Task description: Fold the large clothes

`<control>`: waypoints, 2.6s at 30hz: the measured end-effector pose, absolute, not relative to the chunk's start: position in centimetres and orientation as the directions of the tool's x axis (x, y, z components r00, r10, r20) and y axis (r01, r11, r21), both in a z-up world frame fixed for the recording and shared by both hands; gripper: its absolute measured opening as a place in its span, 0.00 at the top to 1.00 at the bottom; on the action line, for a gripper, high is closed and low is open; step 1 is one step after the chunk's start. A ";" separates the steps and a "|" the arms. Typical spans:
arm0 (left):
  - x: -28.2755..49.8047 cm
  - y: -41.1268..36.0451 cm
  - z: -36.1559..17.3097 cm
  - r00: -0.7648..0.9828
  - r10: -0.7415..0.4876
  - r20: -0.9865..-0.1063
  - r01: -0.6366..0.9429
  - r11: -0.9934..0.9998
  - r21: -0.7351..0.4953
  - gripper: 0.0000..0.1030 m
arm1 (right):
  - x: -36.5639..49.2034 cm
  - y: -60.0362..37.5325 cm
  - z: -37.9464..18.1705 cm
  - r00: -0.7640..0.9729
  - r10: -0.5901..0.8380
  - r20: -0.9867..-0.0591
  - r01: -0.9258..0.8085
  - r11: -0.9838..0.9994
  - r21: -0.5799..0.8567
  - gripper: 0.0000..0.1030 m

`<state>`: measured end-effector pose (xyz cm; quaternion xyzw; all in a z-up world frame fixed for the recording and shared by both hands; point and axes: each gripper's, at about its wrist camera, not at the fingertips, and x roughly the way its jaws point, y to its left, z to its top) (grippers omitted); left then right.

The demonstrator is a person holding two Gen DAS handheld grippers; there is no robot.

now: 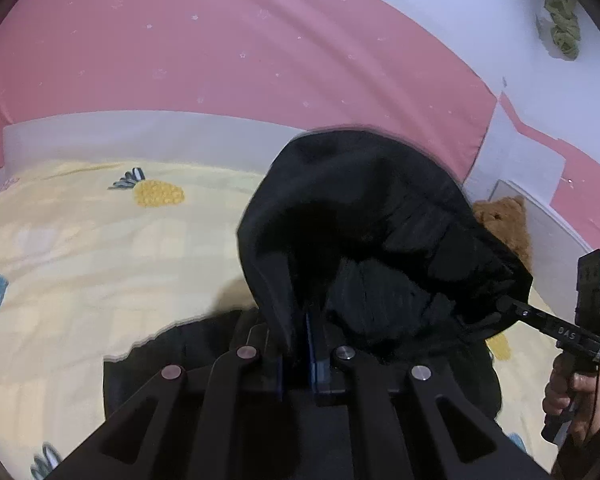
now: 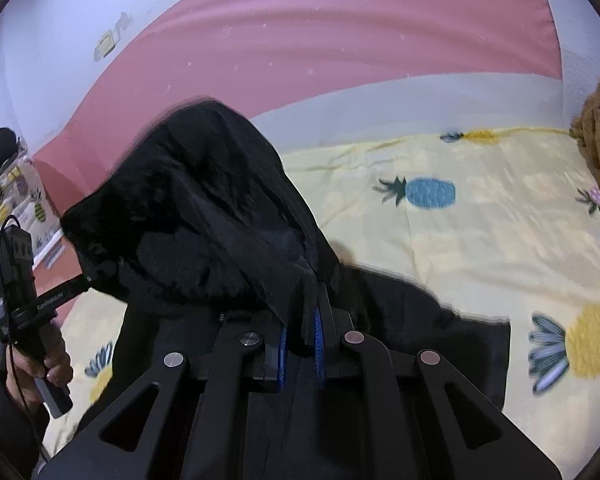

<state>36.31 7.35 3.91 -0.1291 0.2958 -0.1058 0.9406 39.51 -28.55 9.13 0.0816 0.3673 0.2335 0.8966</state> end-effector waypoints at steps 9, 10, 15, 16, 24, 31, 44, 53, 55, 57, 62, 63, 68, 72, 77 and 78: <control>30.1 8.3 0.3 0.766 -0.271 -0.583 0.083 0.941 -0.329 0.83 | 34.8 -30.1 5.1 0.554 0.480 -0.680 -0.306 0.878 0.369 0.89; 29.7 8.4 -0.1 0.762 -0.269 -0.589 0.077 0.941 -0.330 0.82 | 34.5 -30.2 4.5 0.547 0.478 -0.687 -0.298 0.878 0.374 0.89; 27.4 8.6 -2.6 0.729 -0.242 -0.640 0.050 0.952 -0.302 0.79 | 32.9 -30.7 2.4 0.511 0.483 -0.711 -0.277 0.876 0.395 0.84; 27.0 8.7 -3.0 0.721 -0.237 -0.651 0.046 0.954 -0.295 0.78 | 32.5 -30.8 2.2 0.508 0.478 -0.717 -0.277 0.878 0.390 0.84; 22.7 10.2 -4.4 0.688 -0.209 -0.695 0.029 0.965 -0.260 0.78 | 30.2 -31.8 2.6 0.512 0.402 -0.759 -0.265 0.914 0.306 0.81; 23.5 8.0 0.3 0.756 -0.231 -0.613 0.088 0.963 -0.254 0.72 | 31.5 -27.7 5.9 0.568 0.442 -0.695 -0.341 0.894 0.291 0.61; 27.8 3.3 -9.5 0.644 -0.240 -0.727 0.085 0.966 -0.244 0.64 | 33.3 -23.7 -4.9 0.463 0.344 -0.817 -0.360 0.915 0.181 0.61; 25.6 4.3 -6.1 0.633 -0.304 -0.712 0.114 0.946 -0.304 0.64 | 31.1 -25.5 0.2 0.524 0.351 -0.776 -0.358 0.917 0.173 0.59; 25.2 4.9 -3.7 0.678 -0.288 -0.676 0.126 0.952 -0.279 0.64 | 31.5 -26.4 2.4 0.579 0.347 -0.738 -0.344 0.925 0.165 0.59; 25.9 5.8 -1.5 0.726 -0.265 -0.635 0.119 0.957 -0.263 0.64 | 32.6 -26.9 3.4 0.609 0.336 -0.719 -0.321 0.933 0.164 0.59; 30.2 7.8 -2.3 0.733 -0.129 -0.667 -0.016 0.978 -0.207 0.64 | 36.7 -27.0 1.1 0.590 0.264 -0.763 -0.276 0.954 0.117 0.59; 30.7 7.9 -3.6 0.710 -0.116 -0.695 -0.035 0.979 -0.199 0.64 | 37.6 -27.2 0.0 0.572 0.241 -0.784 -0.272 0.958 0.096 0.59; 29.5 6.7 -7.5 0.687 -0.126 -0.716 -0.010 0.983 -0.183 0.64 | 37.4 -27.2 -2.9 0.566 0.220 -0.795 -0.268 0.961 0.075 0.59; 28.7 6.2 -7.0 0.668 -0.131 -0.732 0.010 0.986 -0.168 0.64 | 37.6 -27.6 -0.6 0.562 0.219 -0.798 -0.243 0.966 0.093 0.59; 28.4 7.1 -2.8 0.734 -0.150 -0.662 0.030 0.981 -0.190 0.64 | 37.3 -27.5 3.6 0.639 0.270 -0.720 -0.269 0.956 0.121 0.59; 28.8 7.4 -2.1 0.751 -0.146 -0.644 0.021 0.980 -0.197 0.64 | 37.7 -27.0 3.7 0.638 0.273 -0.720 -0.277 0.954 0.116 0.59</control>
